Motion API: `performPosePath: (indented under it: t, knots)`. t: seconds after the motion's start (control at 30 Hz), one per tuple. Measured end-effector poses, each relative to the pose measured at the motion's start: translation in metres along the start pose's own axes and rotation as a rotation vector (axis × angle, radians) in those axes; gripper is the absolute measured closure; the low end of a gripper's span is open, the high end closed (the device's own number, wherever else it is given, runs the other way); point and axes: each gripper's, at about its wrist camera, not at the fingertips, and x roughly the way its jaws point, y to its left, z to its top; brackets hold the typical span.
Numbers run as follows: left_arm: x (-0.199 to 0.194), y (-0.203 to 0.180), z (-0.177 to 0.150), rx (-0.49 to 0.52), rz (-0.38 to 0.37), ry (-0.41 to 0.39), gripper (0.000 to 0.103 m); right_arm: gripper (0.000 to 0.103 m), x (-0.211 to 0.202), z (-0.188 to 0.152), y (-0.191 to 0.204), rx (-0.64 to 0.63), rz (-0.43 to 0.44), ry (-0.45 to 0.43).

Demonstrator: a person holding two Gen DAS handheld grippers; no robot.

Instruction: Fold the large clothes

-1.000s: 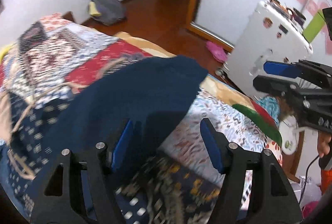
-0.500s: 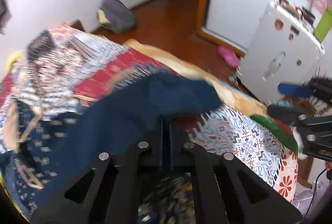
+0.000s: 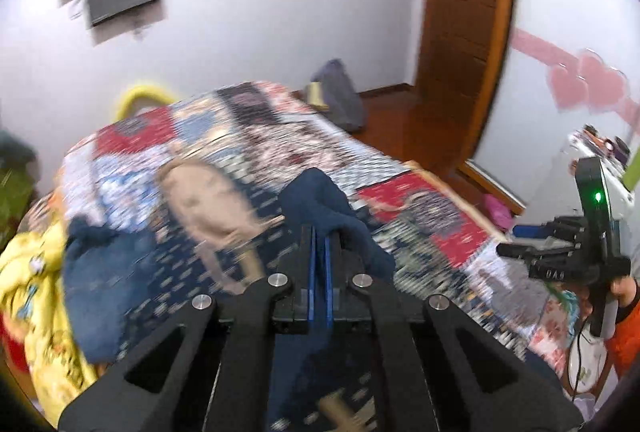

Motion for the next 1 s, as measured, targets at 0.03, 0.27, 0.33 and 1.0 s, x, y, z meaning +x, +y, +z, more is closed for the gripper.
performPosePath:
  t: [0.03,0.27,0.33,1.0]
  knots:
    - [-0.002,0.007,-0.007,-0.013,0.009,0.004,0.100,0.058,0.006,0.003,0.009,-0.019,0.015,0.011]
    - [-0.001,0.067,-0.069,-0.171,0.059,0.074,0.101,0.058,0.044,0.012,0.045,-0.063,0.035,0.098]
    - [0.005,0.078,-0.090,-0.195,0.073,0.112,0.101,0.058,0.057,0.009,0.051,-0.087,0.017,0.135]
    - [0.015,0.054,-0.138,-0.061,0.139,0.251,0.045,0.055,0.034,-0.003,0.075,-0.160,-0.020,0.114]
